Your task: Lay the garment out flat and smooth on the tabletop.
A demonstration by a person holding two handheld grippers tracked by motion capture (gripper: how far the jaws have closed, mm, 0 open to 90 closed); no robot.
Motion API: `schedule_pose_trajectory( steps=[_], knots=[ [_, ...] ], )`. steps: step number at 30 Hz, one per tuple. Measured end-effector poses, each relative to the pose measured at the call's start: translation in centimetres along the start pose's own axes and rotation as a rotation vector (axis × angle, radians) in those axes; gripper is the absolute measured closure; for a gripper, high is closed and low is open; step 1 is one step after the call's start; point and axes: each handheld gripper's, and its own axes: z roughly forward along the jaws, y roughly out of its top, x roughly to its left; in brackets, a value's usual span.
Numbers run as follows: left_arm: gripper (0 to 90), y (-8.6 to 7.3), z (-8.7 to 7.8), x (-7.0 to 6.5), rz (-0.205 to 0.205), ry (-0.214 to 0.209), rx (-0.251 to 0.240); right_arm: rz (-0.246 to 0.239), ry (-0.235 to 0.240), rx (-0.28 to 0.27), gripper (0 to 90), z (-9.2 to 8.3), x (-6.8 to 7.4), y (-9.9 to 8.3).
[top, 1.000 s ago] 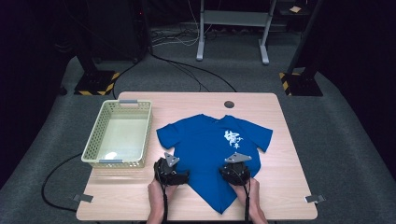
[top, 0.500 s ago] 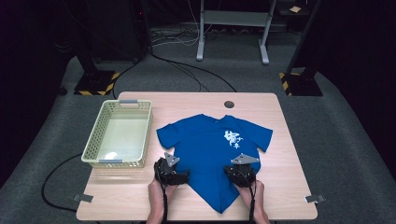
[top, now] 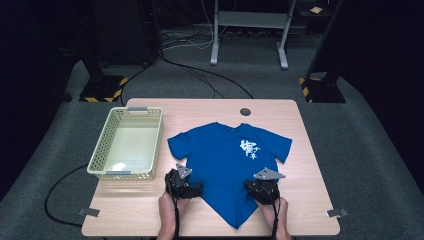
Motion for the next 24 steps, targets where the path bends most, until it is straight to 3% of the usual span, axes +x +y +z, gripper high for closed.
schedule_pose_trajectory(
  steps=[18, 24],
  knots=[
    [11.3, 0.0, 0.0, 0.0, 0.0, 0.001, 0.0, 0.027, -0.008, -0.014, 83.9, -1.7, -0.9, -1.1],
    [11.4, 0.0, 0.0, 0.0, 0.0, 0.0, 0.0, 0.016, -0.017, -0.015, 83.9, -2.2, -1.1, -1.0]
  ],
)
